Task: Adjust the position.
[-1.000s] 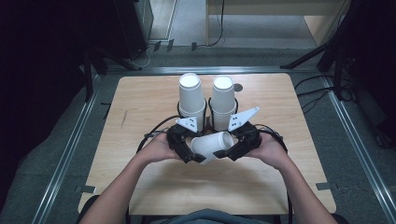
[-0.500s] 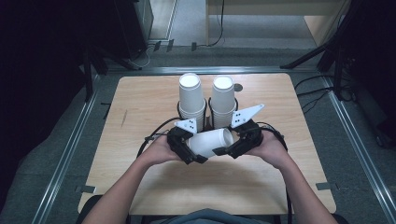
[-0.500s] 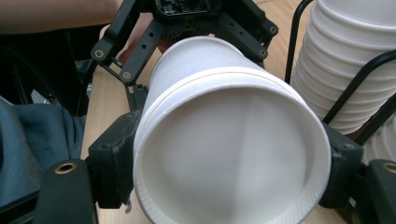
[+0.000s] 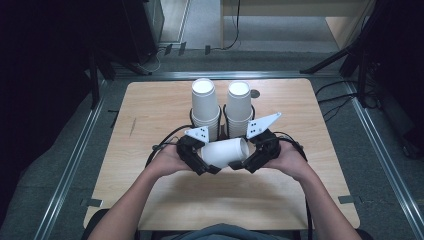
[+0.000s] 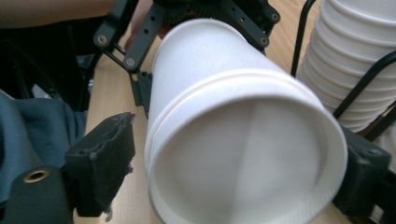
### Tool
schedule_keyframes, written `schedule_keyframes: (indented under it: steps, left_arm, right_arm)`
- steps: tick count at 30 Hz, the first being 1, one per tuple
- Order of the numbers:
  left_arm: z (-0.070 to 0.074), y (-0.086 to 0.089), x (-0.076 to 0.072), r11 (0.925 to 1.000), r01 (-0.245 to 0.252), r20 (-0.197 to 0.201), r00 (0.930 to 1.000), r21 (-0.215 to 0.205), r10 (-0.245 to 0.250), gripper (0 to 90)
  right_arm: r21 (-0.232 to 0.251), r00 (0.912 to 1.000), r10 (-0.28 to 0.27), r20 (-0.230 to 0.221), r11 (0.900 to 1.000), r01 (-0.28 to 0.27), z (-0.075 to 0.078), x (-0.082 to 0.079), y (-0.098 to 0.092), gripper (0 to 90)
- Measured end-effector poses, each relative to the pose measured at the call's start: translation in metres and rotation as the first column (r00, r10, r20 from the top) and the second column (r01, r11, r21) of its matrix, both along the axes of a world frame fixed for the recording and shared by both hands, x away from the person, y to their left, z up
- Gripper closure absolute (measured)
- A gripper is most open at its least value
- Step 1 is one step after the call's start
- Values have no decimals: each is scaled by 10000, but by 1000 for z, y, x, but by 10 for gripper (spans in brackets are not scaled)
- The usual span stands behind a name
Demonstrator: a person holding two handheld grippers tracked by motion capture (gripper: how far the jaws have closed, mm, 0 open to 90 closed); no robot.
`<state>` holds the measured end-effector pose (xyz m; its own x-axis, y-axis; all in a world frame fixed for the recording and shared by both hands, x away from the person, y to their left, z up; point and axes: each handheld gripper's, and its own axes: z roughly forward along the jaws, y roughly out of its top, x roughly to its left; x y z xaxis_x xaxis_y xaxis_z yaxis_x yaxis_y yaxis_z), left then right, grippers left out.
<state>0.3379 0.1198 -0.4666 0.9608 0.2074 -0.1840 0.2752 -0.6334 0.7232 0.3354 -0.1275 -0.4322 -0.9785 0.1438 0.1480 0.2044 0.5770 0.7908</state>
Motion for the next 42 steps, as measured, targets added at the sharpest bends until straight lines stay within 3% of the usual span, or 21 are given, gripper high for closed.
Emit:
schedule_keyframes:
  steps: [5,12,17,25,32,39,42]
  left_arm:
    - [5,5,1,9997,-72,-117,9999,221,74,103]
    - [15,12,1,9973,-483,98,9988,558,479,104]
    - [18,15,2,9946,-454,91,9990,933,448,103]
    - [16,13,9,9872,-69,-192,9998,1596,101,104]
    - [15,3,14,9702,259,-249,9995,2409,-205,103]
    - [18,-3,18,9354,685,-318,9976,3470,-613,103]
    - [19,-6,20,9242,782,-388,9969,3737,-686,103]
  right_arm:
    - [-505,9996,-227,174,9984,236,-3,0,0,139]
    - [-1017,9995,-226,219,9945,247,-11,2,-4,141]
    - [-1038,9995,-316,87,9941,323,-15,3,-7,143]
    - [-1355,9988,-382,316,9899,421,-20,5,-8,146]
    - [-1548,9974,-528,499,9861,599,-20,6,-8,146]
    - [-1621,9975,-505,500,9851,580,-19,5,-4,145]
    - [-1606,9975,-447,545,9856,530,-19,4,-2,145]
